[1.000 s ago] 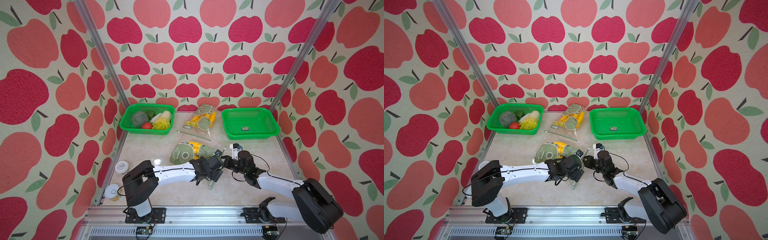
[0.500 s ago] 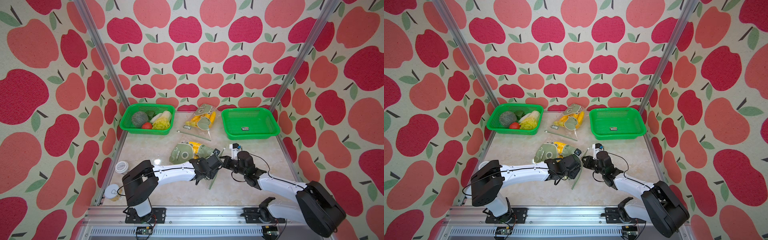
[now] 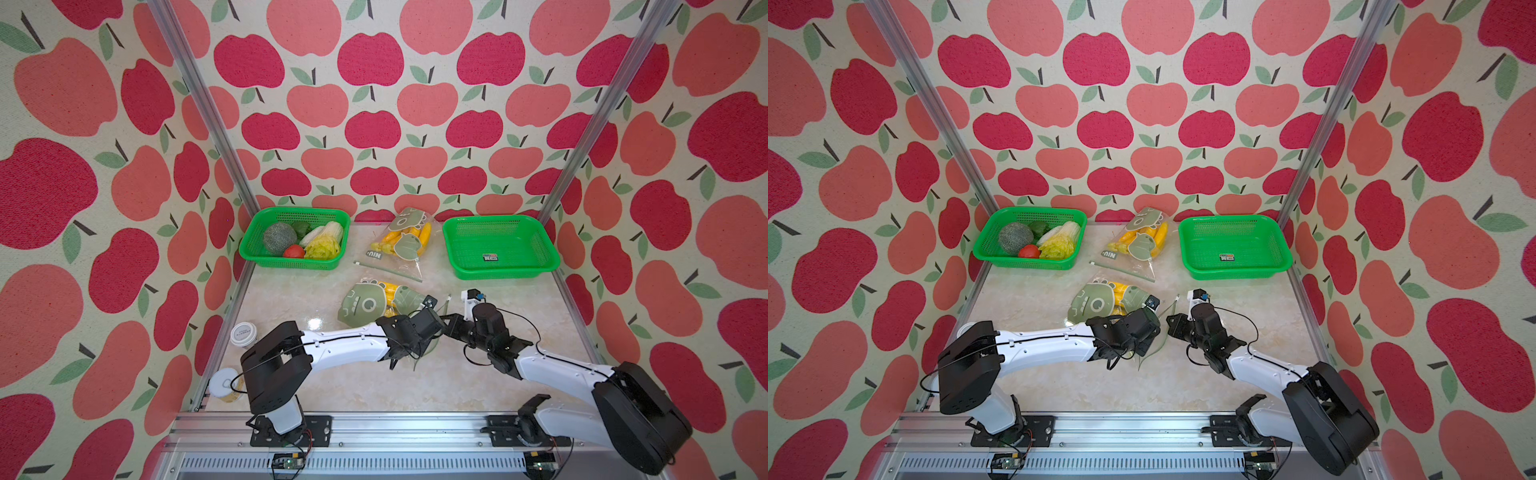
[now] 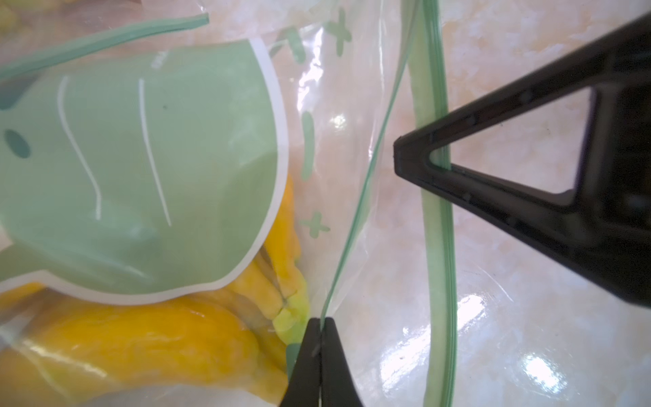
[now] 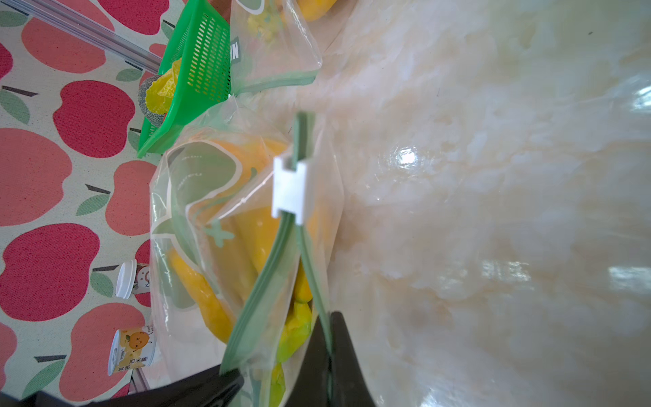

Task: Open the zip-top bag and take out the banana
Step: Open the zipper of the food storage bag at the center of the board, then pick up the banana from the zipper food storage bag.

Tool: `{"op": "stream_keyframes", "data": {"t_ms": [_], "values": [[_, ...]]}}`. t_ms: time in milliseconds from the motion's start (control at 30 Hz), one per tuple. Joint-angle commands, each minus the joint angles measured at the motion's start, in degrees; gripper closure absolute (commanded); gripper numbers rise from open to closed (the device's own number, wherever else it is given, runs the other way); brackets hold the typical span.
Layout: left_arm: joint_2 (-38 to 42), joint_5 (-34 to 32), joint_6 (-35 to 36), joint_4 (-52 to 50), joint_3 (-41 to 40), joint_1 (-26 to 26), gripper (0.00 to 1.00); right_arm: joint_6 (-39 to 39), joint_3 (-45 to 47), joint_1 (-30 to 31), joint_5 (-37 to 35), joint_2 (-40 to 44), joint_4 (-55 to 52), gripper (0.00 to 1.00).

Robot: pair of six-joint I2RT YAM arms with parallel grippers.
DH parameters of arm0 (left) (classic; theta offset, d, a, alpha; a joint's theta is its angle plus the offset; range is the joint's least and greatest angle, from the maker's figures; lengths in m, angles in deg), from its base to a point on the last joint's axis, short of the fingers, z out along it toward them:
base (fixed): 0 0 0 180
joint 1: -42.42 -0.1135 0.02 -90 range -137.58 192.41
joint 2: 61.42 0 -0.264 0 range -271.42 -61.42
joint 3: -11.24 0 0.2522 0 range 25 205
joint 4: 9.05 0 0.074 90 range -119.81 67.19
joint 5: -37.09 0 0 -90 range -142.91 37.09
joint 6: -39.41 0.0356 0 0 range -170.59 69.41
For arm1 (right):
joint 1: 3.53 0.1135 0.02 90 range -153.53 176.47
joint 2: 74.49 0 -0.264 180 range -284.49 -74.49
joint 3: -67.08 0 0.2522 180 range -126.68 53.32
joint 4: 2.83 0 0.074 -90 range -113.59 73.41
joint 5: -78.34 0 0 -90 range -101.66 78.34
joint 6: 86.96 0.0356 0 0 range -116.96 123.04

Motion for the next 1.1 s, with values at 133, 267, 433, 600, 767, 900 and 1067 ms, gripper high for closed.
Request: {"op": "stream_keyframes", "data": {"t_ms": [133, 267, 433, 600, 767, 900, 1067], "values": [[10.5, -5.8, -0.2, 0.1, -1.0, -0.1, 1.00, -2.0, -2.4, 0.1, -6.6, -0.6, -7.6, 0.95], [14.6, -7.0, 0.6, 2.9, -3.3, -0.1, 1.00, -2.8, -2.6, 0.2, -6.5, -0.6, -8.1, 0.94], [14.3, -4.7, 1.4, 4.7, -3.2, -0.2, 1.00, -4.0, -3.9, 0.6, -5.3, 0.7, -9.2, 0.90], [11.7, -2.5, 1.1, 4.9, -1.4, -0.2, 1.00, -5.4, -4.1, 1.9, -4.2, 6.7, -12.1, 0.74], [9.7, -1.5, 1.2, 5.7, -0.3, -0.2, 1.00, -7.3, -4.2, 5.8, -6.2, 13.9, -17.4, 0.64], [9.2, -1.0, 0.9, 6.2, 0.1, -0.1, 1.00, -8.3, -3.5, 8.9, -9.0, 15.8, -18.3, 0.59], [9.3, -0.8, 1.3, 7.0, 0.2, 0.3, 1.00, -6.8, -3.5, 10.0, -5.4, 8.8, -10.2, 0.58]]}}
